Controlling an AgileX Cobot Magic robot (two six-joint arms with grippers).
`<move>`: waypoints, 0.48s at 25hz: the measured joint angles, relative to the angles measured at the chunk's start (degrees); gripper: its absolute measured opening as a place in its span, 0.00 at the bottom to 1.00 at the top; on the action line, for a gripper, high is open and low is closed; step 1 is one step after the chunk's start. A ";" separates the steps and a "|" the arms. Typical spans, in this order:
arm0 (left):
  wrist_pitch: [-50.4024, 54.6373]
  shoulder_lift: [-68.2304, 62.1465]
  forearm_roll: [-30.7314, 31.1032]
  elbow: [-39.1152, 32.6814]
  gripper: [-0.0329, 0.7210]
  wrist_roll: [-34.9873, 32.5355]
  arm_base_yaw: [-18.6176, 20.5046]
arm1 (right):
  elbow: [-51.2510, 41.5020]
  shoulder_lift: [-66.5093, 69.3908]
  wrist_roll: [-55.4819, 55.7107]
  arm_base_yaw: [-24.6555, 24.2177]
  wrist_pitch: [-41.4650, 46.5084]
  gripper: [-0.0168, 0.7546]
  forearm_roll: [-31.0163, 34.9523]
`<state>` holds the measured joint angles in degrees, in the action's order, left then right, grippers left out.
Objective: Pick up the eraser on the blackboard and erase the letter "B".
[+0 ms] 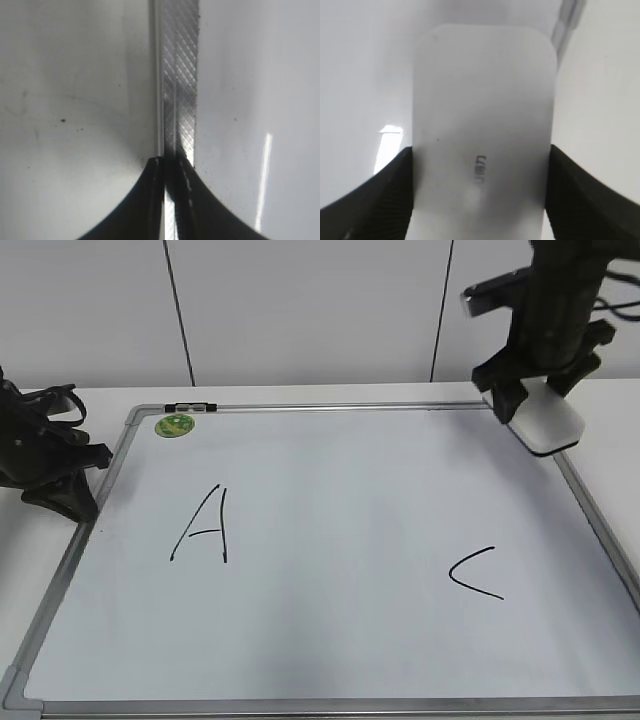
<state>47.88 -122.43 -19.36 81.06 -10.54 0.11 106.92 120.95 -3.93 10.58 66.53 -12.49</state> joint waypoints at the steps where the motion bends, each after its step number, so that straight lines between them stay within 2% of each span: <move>1: 0.00 0.00 0.00 0.00 0.09 0.00 0.00 | 0.00 -1.74 0.00 -0.46 0.40 0.70 0.00; 7: -0.10 -0.04 0.00 0.00 0.09 0.00 0.00 | -2.60 -8.76 0.00 -6.00 1.04 0.70 4.17; 12: -0.10 -0.04 0.00 0.00 0.09 0.00 0.00 | -12.54 -12.95 0.00 -9.86 -2.90 0.70 7.92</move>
<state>47.78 -122.47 -19.36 81.06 -10.54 0.11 94.38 107.99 -3.93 0.73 63.62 -4.57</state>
